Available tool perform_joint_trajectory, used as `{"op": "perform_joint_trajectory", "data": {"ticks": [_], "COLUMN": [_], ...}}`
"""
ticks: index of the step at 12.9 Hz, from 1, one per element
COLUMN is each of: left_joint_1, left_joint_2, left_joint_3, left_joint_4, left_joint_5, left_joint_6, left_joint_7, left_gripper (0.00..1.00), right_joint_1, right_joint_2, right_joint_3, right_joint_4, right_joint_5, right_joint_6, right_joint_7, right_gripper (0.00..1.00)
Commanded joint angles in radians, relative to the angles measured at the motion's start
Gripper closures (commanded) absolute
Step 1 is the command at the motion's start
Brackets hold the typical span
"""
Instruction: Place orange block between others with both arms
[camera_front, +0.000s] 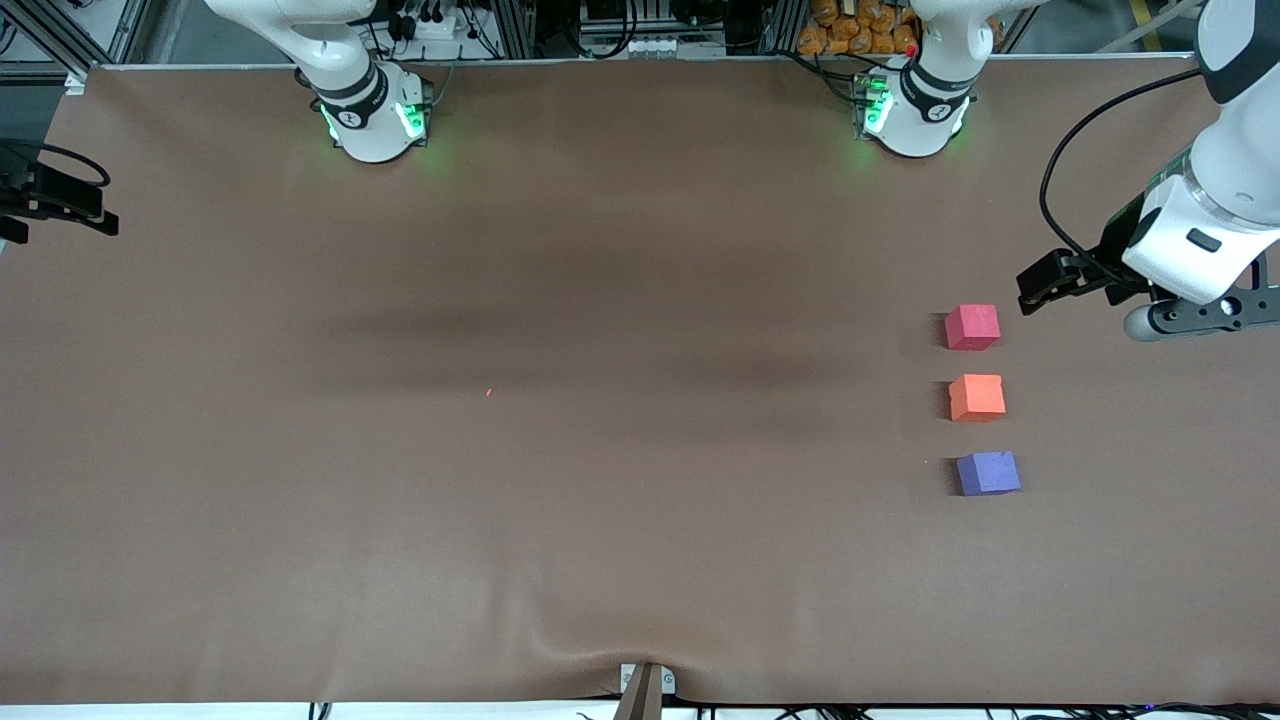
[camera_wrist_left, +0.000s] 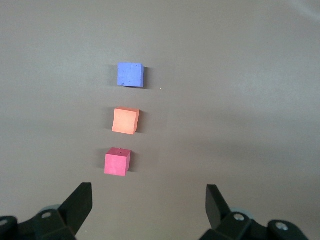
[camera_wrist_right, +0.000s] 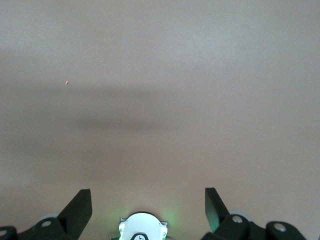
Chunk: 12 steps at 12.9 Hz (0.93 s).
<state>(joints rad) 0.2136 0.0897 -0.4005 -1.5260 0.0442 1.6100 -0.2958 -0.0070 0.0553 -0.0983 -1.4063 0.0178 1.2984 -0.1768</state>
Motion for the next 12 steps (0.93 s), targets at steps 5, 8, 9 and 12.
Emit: {"op": "perform_joint_trajectory", "data": {"ticks": [5, 8, 9, 12], "left_joint_1": [0.016, 0.016, 0.018, 0.020], "left_joint_2": [-0.053, -0.061, -0.065, -0.082], "left_joint_3": [-0.004, 0.000, 0.003, 0.008], "left_joint_4": [-0.056, -0.056, -0.056, -0.054], "left_joint_5": [-0.024, -0.023, -0.023, -0.021], "left_joint_6": [0.008, 0.007, 0.002, -0.016], "left_joint_7": [0.010, 0.078, 0.092, 0.104], "left_gripper": [0.00, 0.00, 0.00, 0.00], "right_joint_1": [-0.007, -0.007, -0.007, -0.007], "right_joint_2": [-0.005, -0.003, -0.003, -0.005], "right_joint_3": [0.008, 0.008, 0.008, 0.008], "right_joint_4": [0.012, 0.013, 0.013, 0.013], "right_joint_5": [0.010, 0.010, 0.010, 0.013], "right_joint_6": [-0.011, -0.010, -0.011, -0.014], "right_joint_7": [0.016, 0.013, 0.013, 0.013], "right_gripper": [0.00, 0.00, 0.00, 0.00]}}
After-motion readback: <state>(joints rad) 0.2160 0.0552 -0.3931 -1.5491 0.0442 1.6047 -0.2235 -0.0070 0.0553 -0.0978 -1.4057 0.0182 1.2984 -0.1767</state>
